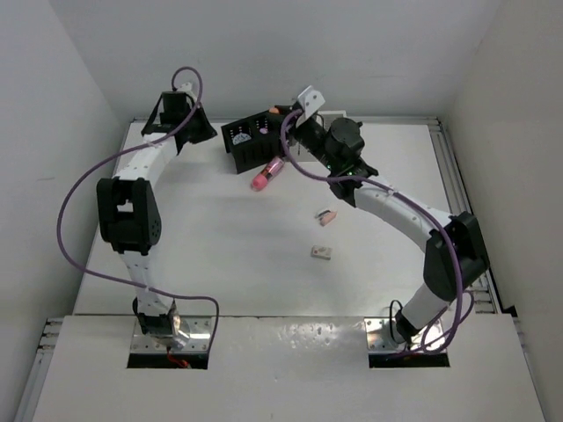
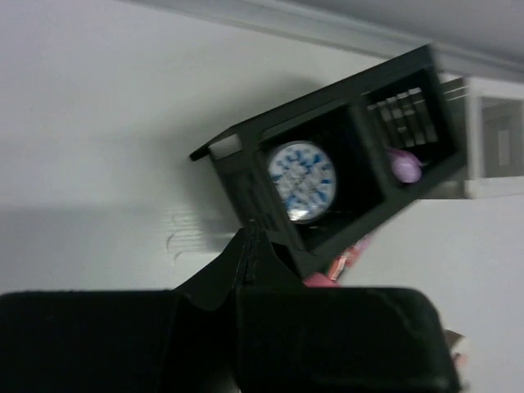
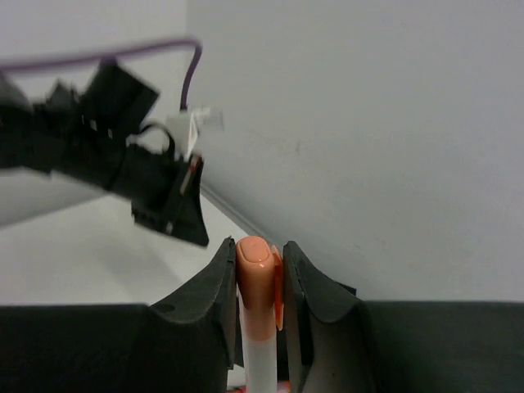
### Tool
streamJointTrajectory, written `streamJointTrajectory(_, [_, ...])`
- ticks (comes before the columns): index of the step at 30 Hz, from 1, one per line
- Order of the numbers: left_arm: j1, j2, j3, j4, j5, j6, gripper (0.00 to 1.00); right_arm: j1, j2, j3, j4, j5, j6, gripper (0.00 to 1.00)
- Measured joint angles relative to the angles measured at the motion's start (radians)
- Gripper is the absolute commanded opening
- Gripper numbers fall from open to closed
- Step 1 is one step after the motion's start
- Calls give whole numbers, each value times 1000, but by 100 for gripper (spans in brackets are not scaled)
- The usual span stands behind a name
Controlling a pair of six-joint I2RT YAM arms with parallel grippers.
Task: Sort the stationery into containers
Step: Move the container
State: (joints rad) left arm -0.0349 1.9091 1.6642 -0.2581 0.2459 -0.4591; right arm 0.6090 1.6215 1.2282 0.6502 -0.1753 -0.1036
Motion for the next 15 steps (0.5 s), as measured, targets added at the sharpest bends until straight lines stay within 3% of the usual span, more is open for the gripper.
streamJointTrajectory(7, [-6,177,82,-30,-85,30,0,-59,127,132,-56,98,273,0])
streamJointTrajectory(15, [-8,280,242,13,-72,32,0,-105,230,188,-71,140,416,0])
